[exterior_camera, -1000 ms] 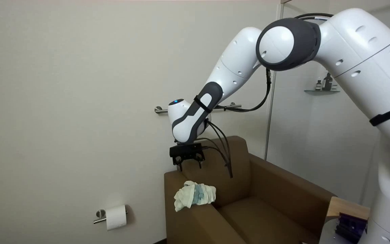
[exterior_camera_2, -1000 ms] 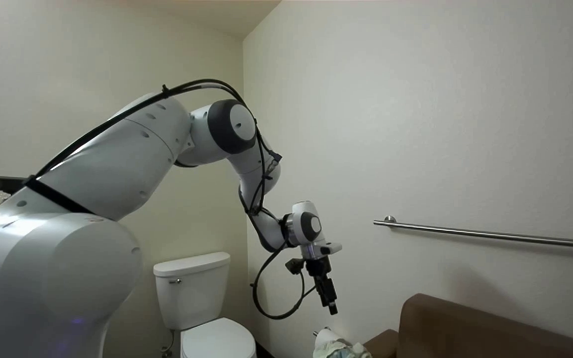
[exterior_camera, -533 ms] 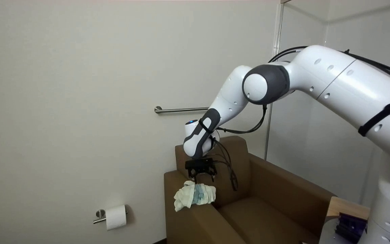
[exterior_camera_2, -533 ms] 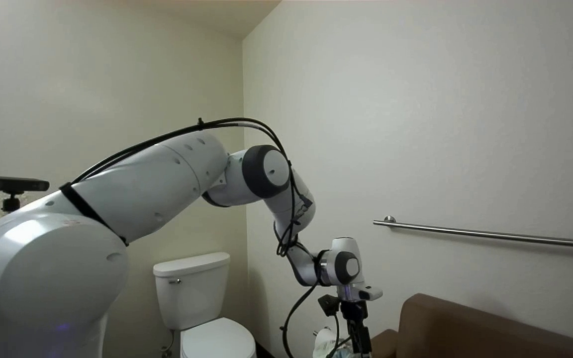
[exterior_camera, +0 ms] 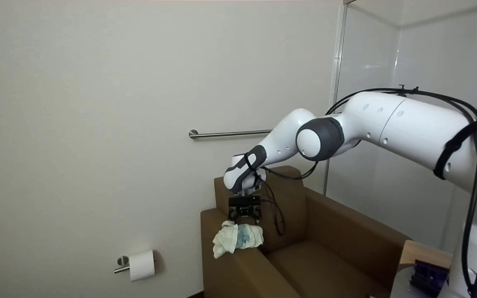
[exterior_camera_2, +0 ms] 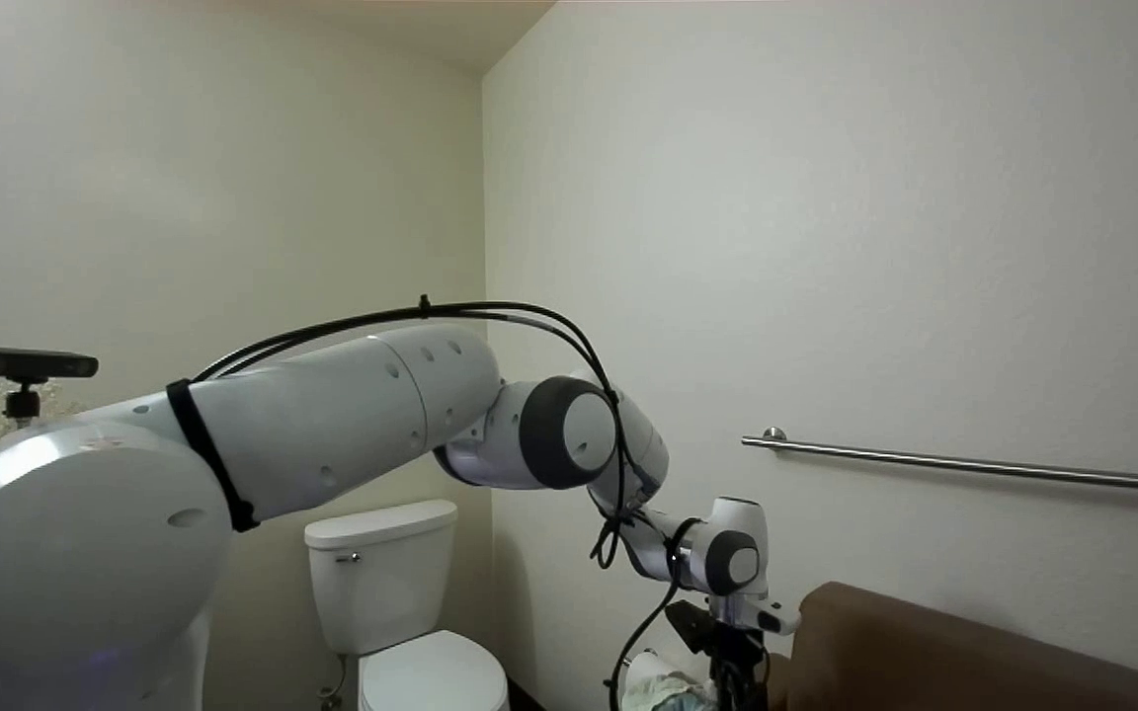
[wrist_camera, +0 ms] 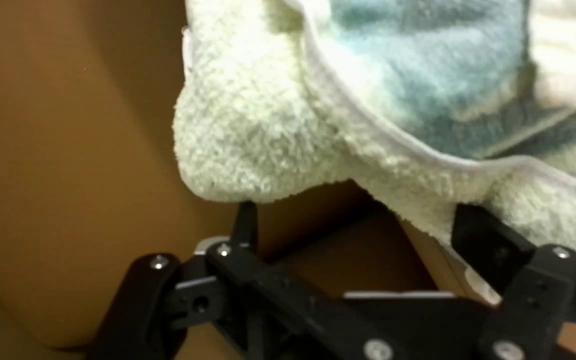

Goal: Wipe the sofa with the cloth

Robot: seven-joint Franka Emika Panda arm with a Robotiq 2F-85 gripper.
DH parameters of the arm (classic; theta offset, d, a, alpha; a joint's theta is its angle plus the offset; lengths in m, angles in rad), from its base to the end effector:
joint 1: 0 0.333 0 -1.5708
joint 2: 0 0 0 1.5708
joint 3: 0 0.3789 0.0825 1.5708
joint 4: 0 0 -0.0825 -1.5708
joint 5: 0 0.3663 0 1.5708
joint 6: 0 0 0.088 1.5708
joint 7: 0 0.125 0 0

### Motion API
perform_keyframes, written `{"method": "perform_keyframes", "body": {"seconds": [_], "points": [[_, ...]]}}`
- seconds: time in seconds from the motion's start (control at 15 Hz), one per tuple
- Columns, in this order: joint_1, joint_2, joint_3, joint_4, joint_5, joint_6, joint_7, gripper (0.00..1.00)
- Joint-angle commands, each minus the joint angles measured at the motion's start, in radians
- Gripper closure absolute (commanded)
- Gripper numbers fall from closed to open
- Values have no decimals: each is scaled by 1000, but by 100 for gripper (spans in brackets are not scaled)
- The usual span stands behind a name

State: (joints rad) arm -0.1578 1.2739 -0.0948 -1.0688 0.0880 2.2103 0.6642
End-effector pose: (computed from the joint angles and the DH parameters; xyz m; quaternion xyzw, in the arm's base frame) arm 0.7601 -0.1660 0.0350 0.8957 -0.4398 -0.0595 0.0266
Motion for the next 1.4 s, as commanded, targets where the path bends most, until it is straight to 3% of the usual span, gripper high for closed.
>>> {"method": "perform_keyframes", "body": {"seconds": [0.0, 0.27, 0.6, 0.73, 1.07, 1.33], "points": [[9, 36, -38, 147, 19, -57, 18, 0], [17, 15, -22, 212, 11, -158, -24, 0], [24, -8, 42, 206, 2, -372, -121, 0], [42, -13, 38, 189, -10, -416, -110, 0], [85, -13, 23, 136, -36, -336, -108, 0], [78, -37, 41, 44, -22, -270, -157, 0]]}}
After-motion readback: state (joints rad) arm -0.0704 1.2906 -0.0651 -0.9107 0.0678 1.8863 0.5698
